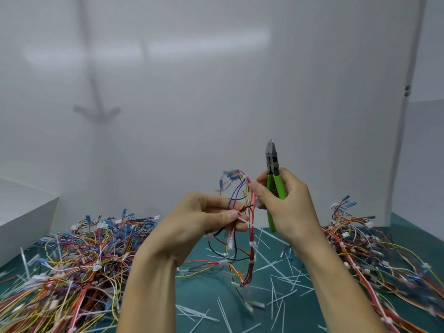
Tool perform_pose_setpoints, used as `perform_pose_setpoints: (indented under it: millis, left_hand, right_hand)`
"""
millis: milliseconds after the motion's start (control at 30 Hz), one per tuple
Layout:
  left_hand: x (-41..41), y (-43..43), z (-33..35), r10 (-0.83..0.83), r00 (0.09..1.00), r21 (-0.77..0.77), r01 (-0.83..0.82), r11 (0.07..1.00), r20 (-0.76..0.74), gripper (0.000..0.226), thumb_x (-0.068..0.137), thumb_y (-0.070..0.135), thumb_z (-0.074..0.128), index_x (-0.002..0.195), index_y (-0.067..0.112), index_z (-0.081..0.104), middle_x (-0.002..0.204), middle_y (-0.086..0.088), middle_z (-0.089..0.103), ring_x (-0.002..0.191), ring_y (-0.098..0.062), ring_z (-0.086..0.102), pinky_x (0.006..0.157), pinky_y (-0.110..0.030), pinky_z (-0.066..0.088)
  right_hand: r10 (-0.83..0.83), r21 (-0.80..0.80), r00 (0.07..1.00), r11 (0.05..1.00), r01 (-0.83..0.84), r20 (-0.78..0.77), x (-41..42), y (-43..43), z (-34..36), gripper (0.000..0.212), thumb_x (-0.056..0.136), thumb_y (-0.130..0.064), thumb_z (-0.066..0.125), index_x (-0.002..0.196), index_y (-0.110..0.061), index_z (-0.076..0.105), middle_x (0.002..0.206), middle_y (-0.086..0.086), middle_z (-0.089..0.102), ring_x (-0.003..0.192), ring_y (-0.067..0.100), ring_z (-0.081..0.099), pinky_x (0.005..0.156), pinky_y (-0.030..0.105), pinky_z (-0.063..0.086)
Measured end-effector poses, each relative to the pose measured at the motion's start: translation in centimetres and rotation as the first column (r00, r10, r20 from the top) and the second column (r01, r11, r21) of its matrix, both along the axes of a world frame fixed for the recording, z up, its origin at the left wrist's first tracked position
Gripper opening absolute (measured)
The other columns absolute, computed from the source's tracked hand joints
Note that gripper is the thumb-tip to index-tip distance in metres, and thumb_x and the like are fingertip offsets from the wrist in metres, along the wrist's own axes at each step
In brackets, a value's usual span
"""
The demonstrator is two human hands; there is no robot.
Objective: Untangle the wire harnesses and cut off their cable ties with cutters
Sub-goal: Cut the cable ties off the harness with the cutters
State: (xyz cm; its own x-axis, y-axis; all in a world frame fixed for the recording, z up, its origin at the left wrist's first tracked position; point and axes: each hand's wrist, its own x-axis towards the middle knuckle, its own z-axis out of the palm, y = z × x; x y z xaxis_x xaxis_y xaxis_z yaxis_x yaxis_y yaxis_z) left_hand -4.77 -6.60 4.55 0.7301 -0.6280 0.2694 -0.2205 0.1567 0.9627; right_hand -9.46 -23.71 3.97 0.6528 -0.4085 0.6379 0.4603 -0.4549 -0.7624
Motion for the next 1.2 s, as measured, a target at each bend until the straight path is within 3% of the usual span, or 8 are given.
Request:
perform_pose_setpoints:
  millis: [100, 200, 300, 400, 500, 600, 900, 1200]
  left_hand:
    - [0.3, -0.5, -0.1, 0.027, 0.995, -0.087, -0.036, 0.996, -0.097, 0.015, 0.088, -0.006, 0.057, 0.09, -0.006, 0.072, 0.085, -0.02, 0.074, 0.075, -0.021, 0.074, 0.066, -0.019, 0.056]
    - [0.5, -1.0, -0.1, 0.11, 0.971, -0.175, -0.148, 0.973, -0.213, 0.015, 0.091, -0.006, 0.055, 0.092, -0.009, 0.069, 0.088, -0.021, 0.073, 0.078, -0.021, 0.074, 0.066, -0.019, 0.058]
    - [0.5, -1.0, 0.2, 0.177, 0.933, -0.219, -0.252, 0.943, -0.313, 0.016, 0.09, -0.002, 0.06, 0.085, -0.002, 0.074, 0.087, -0.017, 0.076, 0.075, -0.019, 0.075, 0.064, -0.02, 0.059]
    - [0.5, -0.7, 0.3, 0.269, 0.904, -0.176, -0.34, 0.924, -0.334, 0.011, 0.087, 0.01, 0.067, 0.088, 0.009, 0.078, 0.082, -0.003, 0.077, 0.068, -0.008, 0.072, 0.058, -0.019, 0.043]
    - [0.6, -0.6, 0.3, 0.3, 0.878, -0.203, -0.392, 0.897, -0.373, 0.014, 0.085, 0.013, 0.068, 0.096, 0.01, 0.075, 0.076, 0.002, 0.076, 0.058, -0.004, 0.068, 0.054, -0.017, 0.036]
    - [0.5, -0.6, 0.4, 0.306, 0.875, -0.236, -0.409, 0.881, -0.374, 0.009, 0.087, 0.01, 0.066, 0.092, 0.011, 0.074, 0.073, 0.004, 0.076, 0.056, -0.002, 0.067, 0.045, -0.01, 0.04]
    - [0.1, -1.2, 0.6, 0.298, 0.905, -0.3, -0.388, 0.871, -0.305, 0.01, 0.085, 0.001, 0.067, 0.09, 0.006, 0.074, 0.076, -0.005, 0.077, 0.066, -0.009, 0.073, 0.058, -0.012, 0.053]
    - [-0.1, -0.9, 0.9, 0.304, 0.924, -0.337, -0.369, 0.866, -0.232, 0.021, 0.082, 0.0, 0.069, 0.068, 0.013, 0.08, 0.079, -0.007, 0.077, 0.069, -0.011, 0.074, 0.061, -0.012, 0.053]
  right_hand:
    - [-0.049, -0.067, 0.999, 0.997, 0.048, -0.016, -0.3, 0.0, 0.2, 0.021, 0.089, -0.045, 0.066, 0.087, -0.025, 0.059, 0.07, -0.005, 0.061, 0.073, 0.019, 0.063, 0.071, 0.041, 0.054]
    - [-0.11, -0.181, 0.993, 0.978, 0.099, -0.05, -1.1, 0.1, 0.7, 0.042, 0.085, -0.068, 0.042, 0.087, -0.028, 0.056, 0.072, -0.005, 0.058, 0.077, 0.018, 0.063, 0.061, 0.027, 0.045]
    - [-0.082, -0.356, 0.982, 0.934, 0.016, -0.171, -1.9, -0.1, 1.2, 0.063, 0.081, -0.076, 0.025, 0.091, -0.023, 0.058, 0.079, 0.004, 0.065, 0.077, 0.023, 0.061, 0.069, 0.034, 0.048]
    - [-0.093, -0.489, 0.928, 0.866, -0.104, -0.361, -2.3, -0.1, 1.3, 0.064, 0.086, -0.072, 0.025, 0.088, -0.019, 0.061, 0.078, 0.002, 0.066, 0.077, 0.023, 0.061, 0.072, 0.038, 0.048]
    - [-0.14, -0.551, 0.894, 0.824, -0.133, -0.426, -2.4, 0.2, 1.0, 0.055, 0.094, -0.063, 0.034, 0.087, -0.016, 0.062, 0.079, 0.006, 0.066, 0.076, 0.026, 0.059, 0.069, 0.038, 0.046]
    - [-0.193, -0.603, 0.894, 0.791, -0.102, -0.405, -2.7, 0.5, 1.1, 0.05, 0.095, -0.06, 0.038, 0.085, -0.016, 0.059, 0.072, 0.005, 0.06, 0.069, 0.024, 0.052, 0.06, 0.036, 0.037]
    - [-0.244, -0.674, 0.913, 0.737, -0.044, -0.327, -2.5, 0.7, 1.0, 0.047, 0.093, -0.067, 0.032, 0.085, -0.025, 0.051, 0.075, -0.004, 0.056, 0.072, 0.018, 0.052, 0.063, 0.035, 0.04]
    - [-0.197, -0.667, 0.937, 0.744, -0.049, -0.289, -2.3, 1.0, 0.9, 0.044, 0.093, -0.066, 0.027, 0.087, -0.027, 0.049, 0.078, -0.006, 0.055, 0.074, 0.015, 0.051, 0.06, 0.034, 0.034]
